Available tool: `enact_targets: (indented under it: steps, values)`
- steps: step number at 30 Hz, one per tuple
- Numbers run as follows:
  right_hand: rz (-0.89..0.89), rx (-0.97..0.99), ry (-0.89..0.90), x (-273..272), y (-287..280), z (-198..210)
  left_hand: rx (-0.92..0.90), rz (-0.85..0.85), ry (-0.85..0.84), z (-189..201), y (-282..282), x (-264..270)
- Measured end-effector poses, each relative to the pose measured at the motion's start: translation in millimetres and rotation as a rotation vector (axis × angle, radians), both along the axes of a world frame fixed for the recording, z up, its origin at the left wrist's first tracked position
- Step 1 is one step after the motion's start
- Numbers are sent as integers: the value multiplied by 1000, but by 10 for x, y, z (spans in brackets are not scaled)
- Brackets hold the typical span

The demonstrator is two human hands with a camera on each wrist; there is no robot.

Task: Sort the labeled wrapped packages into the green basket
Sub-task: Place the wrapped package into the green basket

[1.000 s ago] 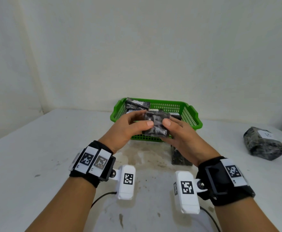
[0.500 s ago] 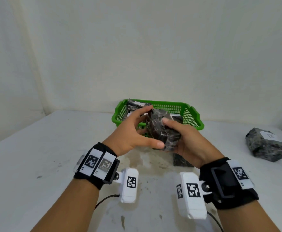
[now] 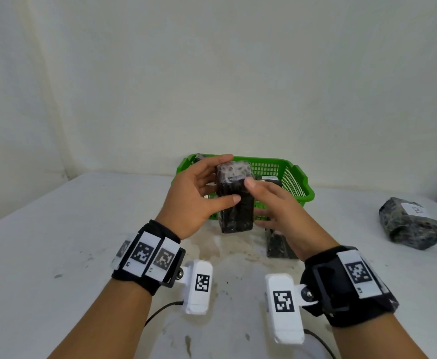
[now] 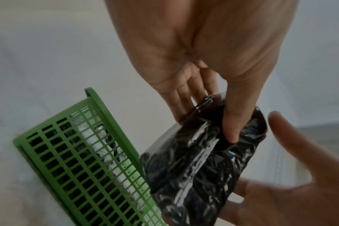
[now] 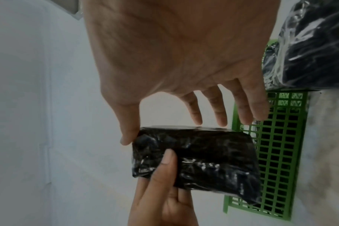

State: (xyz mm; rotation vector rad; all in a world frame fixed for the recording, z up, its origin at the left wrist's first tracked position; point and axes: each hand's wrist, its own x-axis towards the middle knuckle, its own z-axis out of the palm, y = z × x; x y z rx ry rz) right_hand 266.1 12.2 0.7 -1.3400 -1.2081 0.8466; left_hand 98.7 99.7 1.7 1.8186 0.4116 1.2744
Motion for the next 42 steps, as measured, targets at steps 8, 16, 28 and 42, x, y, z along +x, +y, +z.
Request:
enact_targets:
  steps: [8,16,28,42]
  values:
    - [120,-25,194,-52,-85,63,78,-79,57,15,-87,24]
    - [41,52,147,55,33,-14,-261,-184,222,-63,0,41]
    - [36,160,65,76,40,-10,-251,-244,189,-48,19,-33]
    - [141,141,-54,187,-61,18,-196,-202,161,-21,-11,-40]
